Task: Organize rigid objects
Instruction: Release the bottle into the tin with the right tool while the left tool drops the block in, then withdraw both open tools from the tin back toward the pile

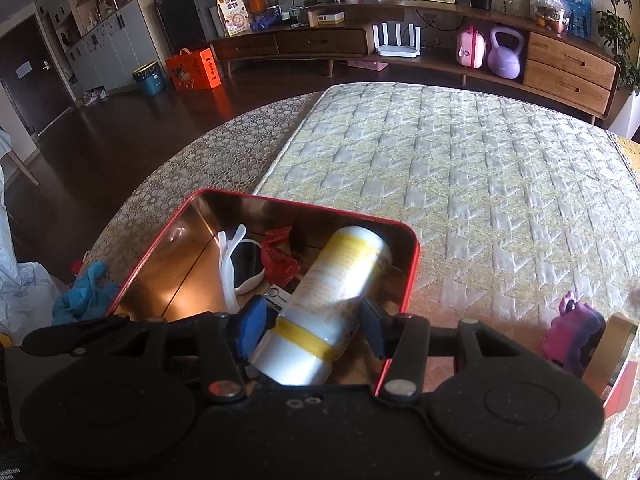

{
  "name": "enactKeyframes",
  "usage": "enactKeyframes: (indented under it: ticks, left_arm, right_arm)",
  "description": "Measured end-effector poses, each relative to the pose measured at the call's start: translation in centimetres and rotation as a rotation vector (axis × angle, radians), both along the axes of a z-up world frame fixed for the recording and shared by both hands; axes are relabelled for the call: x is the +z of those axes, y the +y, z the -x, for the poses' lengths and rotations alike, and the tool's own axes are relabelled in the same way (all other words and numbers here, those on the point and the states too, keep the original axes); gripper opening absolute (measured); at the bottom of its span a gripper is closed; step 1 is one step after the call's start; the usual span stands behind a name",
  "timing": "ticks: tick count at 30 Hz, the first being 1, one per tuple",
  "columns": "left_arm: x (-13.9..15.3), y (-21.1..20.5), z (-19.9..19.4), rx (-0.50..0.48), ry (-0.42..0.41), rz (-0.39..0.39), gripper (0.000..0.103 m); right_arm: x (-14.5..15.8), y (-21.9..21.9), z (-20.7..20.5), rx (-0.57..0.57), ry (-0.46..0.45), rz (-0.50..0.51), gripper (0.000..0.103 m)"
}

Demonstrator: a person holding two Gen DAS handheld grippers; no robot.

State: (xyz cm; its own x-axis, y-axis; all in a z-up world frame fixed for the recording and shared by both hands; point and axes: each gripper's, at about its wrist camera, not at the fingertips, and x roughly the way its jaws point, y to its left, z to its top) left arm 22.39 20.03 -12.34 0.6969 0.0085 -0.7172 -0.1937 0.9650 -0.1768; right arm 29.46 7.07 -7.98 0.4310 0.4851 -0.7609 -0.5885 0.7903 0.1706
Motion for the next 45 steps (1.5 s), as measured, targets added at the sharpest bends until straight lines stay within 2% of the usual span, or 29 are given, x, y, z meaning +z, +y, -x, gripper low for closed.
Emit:
enactKeyframes:
  ticks: [10, 13, 21, 25, 27, 31, 35, 38, 41, 43, 45]
  left_arm:
    - [0.8, -0.6, 1.0, -0.006, -0.007, -0.009, 0.041]
    - [1.3, -1.0, 1.6, -0.012, -0.016, -0.011, 0.046]
    - [3.2, -2.0, 3.2, -0.021, -0.045, -0.021, 0.047]
    - [4.1, -2.8, 4.3, -0.028, -0.064, -0.026, 0.056]
    - [4.5, -3.3, 4.7, -0.037, -0.072, -0.036, 0.056]
    - [5.2, -4.3, 5.6, -0.049, -0.081, -0.034, 0.057]
    - [5.7, -5.7, 6.4, -0.064, -0.089, -0.041, 0.057]
    - [6.0, -6.8, 6.9, -0.079, -0.095, -0.035, 0.066]
    - [6.2, -8.0, 7.2, -0.098, -0.097, -0.033, 0.066]
    - [6.4, -8.7, 7.3, -0.105, -0.098, -0.032, 0.067]
    - [6.5, -9.4, 7.5, -0.11, -0.102, -0.029, 0.072]
  right_arm:
    - [1.5, -1.5, 1.2, -0.014, 0.014, -0.048, 0.059]
    - [2.0, -2.1, 1.8, -0.012, 0.019, -0.066, 0.06]
    - [4.2, -4.0, 4.1, -0.007, 0.007, -0.127, 0.063]
    - [5.1, -5.4, 5.2, -0.006, 0.007, -0.16, 0.064]
    - [5.5, -6.1, 5.8, -0.008, 0.001, -0.172, 0.065]
    - [6.0, -7.7, 7.0, -0.02, -0.01, -0.197, 0.076]
    - [6.3, -9.6, 8.2, -0.052, -0.028, -0.21, 0.083]
    - [6.3, -11.5, 8.7, -0.079, -0.029, -0.229, 0.087]
    - [6.1, -13.2, 9.2, -0.112, -0.03, -0.237, 0.088]
    - [5.8, -14.6, 9.5, -0.146, -0.035, -0.235, 0.095]
    - [5.5, -15.8, 9.9, -0.183, -0.042, -0.228, 0.097]
